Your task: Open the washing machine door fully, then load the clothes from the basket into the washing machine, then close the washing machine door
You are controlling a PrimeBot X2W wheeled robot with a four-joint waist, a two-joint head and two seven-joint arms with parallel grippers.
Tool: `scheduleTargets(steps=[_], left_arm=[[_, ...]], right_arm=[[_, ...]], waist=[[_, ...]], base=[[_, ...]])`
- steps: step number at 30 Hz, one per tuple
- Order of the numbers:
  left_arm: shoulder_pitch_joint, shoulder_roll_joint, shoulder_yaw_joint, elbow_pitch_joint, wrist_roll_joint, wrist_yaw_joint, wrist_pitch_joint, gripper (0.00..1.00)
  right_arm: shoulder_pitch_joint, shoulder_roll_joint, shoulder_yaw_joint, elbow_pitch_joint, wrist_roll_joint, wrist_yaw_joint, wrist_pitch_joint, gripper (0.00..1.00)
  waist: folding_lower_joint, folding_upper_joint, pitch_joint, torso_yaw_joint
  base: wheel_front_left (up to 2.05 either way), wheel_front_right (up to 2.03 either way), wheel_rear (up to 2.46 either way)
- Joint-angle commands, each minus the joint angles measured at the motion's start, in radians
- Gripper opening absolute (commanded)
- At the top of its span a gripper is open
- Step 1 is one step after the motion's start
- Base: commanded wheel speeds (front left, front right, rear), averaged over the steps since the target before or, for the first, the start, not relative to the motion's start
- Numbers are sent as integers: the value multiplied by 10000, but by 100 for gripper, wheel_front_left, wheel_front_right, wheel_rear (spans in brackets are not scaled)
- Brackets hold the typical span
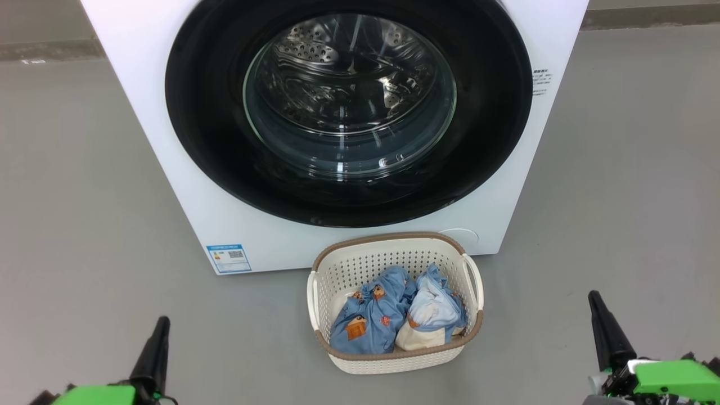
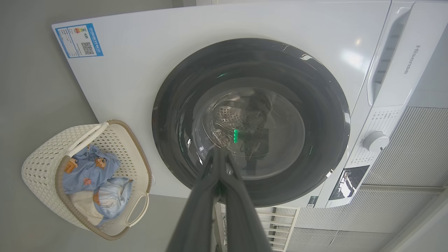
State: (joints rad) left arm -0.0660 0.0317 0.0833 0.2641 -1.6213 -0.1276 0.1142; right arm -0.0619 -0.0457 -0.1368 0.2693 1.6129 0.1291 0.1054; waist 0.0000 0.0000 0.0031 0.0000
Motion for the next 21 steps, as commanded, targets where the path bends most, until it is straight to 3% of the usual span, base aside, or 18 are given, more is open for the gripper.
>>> scheduleTargets(steps=[1,10,21], left_arm=[[0,0,0,4,-2,0,2,100],[180,-97,-121,140,86,0,-177,100],[181,83,-388,-64,934,-3,-550,100]], right_arm=[[1,0,0,4,0,0,0,100],[182,46,53,201,-59,1,-187,100],[219,-80,191,122,-1028,2,-550,100]], waist=[[0,0,0,0],[22,0,-17,13],[1,0,2,37]], base=[[0,0,0],[0,0,0],[0,0,0]])
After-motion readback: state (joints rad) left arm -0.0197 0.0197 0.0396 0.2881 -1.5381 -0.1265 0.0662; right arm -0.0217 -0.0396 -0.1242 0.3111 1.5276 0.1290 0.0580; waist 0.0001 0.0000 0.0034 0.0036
